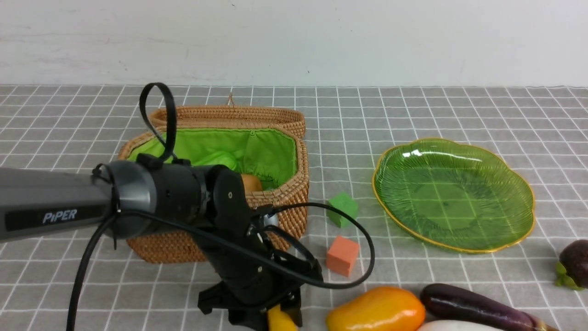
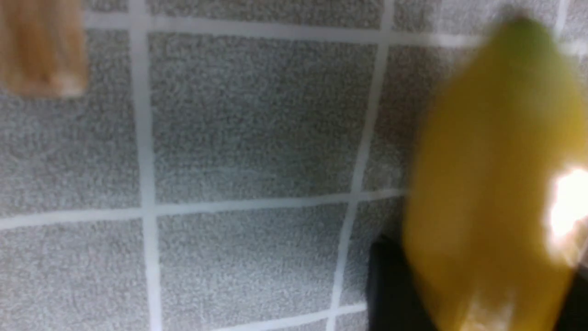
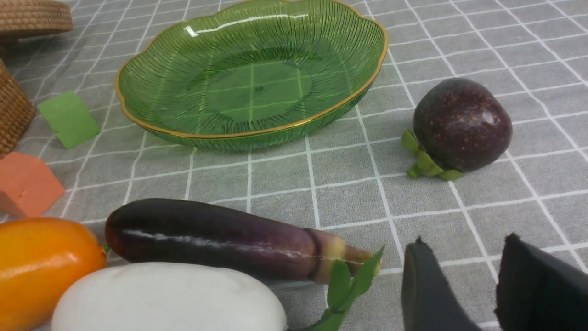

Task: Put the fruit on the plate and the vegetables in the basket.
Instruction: Use the left arm to grab a banana and put it into the right plate

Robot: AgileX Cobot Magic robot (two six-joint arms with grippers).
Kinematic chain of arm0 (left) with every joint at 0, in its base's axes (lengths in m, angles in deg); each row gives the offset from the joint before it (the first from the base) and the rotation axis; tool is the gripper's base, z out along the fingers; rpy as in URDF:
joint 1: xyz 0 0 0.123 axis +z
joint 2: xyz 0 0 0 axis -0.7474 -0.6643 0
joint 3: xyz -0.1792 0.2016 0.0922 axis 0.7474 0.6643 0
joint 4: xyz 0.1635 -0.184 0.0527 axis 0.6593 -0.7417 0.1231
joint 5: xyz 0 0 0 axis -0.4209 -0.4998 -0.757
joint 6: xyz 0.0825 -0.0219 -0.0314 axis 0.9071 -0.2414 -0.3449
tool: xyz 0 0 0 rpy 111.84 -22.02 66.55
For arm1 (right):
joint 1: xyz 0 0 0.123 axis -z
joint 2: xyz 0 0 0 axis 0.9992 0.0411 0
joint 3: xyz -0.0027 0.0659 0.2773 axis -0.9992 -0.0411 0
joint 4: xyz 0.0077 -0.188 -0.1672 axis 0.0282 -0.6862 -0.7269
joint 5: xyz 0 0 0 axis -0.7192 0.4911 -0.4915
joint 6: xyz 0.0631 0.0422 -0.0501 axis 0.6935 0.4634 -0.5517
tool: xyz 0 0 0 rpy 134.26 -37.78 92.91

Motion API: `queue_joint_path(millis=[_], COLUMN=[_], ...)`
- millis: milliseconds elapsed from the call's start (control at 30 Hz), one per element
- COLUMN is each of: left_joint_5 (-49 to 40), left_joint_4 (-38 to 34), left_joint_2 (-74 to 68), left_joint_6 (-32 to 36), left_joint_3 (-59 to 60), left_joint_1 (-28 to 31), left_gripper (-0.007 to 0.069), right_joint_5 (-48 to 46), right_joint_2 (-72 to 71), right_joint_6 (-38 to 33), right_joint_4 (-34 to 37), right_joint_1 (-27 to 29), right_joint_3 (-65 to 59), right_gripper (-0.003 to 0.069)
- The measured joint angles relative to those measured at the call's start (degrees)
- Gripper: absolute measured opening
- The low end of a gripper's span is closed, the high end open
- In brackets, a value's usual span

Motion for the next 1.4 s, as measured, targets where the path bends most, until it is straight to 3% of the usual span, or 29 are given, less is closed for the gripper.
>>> queue_joint_path(millis=[633,933,1033,1200,1400], left_joint_5=[-11.03,-14.87,-16.05,-19.21,-27.99], left_joint_4=[4.11,-4.79,-4.81,1.02,10.25], left_joint_2=[18.07,22.0,21.21,16.34,0.93], left_joint_6=[3.3,10.42,11.65,11.19,10.77], left_joint_3=[0.15,-1.75,-6.28,-20.36,-45.02], left_joint_1=[0.16,0.16,0.16,0.16,0.16], left_gripper=[0.0307,0.0307,0.0307,0.0307,0.0307], right_joint_5=[0.0,0.0,0.0,0.0,0.0], right_joint_2=[0.0,0.0,0.0,0.0,0.0], right_joint_6=[0.0,0.0,0.0,0.0,0.0], right_joint_4=[0.0,0.0,0.0,0.0,0.0], right_joint_1=[0.0,0.0,0.0,0.0,0.0], right_joint_3=[0.0,0.0,0.0,0.0,0.0], right_gripper=[0.024,0.024,0.024,0.024,0.024])
